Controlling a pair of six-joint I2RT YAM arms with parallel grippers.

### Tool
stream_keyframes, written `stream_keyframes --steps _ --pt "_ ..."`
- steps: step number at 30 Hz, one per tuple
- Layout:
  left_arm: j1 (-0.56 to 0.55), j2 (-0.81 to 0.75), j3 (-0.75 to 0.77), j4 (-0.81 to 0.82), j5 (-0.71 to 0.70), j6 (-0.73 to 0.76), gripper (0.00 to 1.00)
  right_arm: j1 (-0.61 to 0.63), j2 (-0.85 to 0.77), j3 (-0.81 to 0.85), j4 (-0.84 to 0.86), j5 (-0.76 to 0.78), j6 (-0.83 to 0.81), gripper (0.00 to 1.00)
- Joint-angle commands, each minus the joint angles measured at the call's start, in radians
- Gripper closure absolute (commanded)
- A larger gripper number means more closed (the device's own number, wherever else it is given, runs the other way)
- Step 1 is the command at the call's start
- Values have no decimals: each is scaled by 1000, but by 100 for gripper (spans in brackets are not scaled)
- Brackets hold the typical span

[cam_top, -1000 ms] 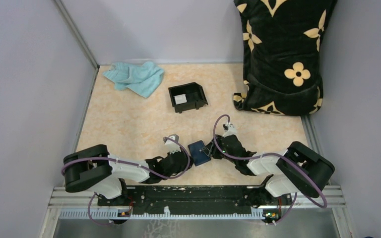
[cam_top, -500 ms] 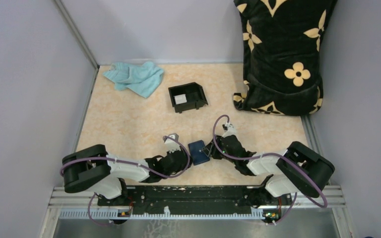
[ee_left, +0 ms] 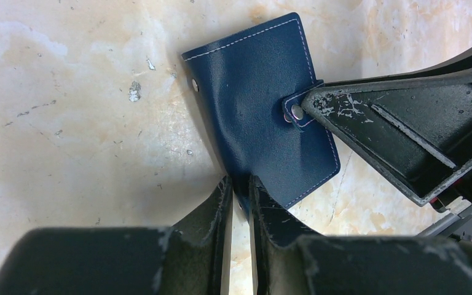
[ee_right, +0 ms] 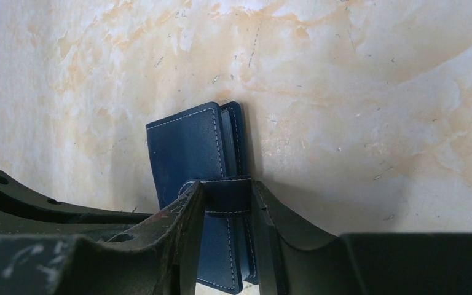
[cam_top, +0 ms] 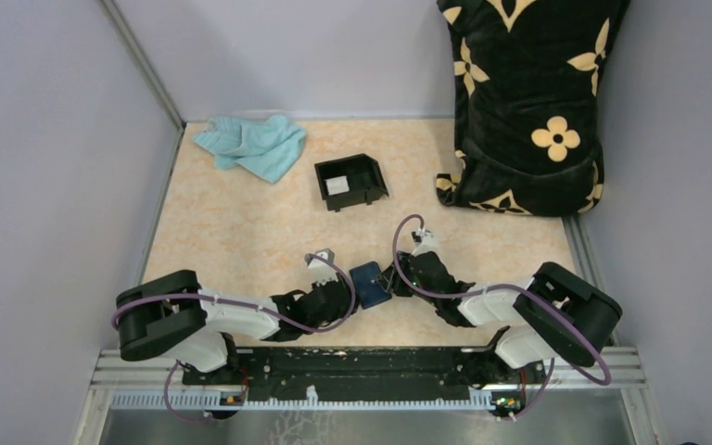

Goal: Put the credit cards into the card holder
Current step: Close the card holder at the center of the board.

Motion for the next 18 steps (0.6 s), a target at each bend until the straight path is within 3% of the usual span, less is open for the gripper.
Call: stream_keyframes --steps 1,18 --pt "14 10 15 -22 -14 24 80 59 53 -15 -190 -82 -20 66" --pt "13 9 26 -29 -17 19 77 86 29 -18 -233 -29 -29 67"
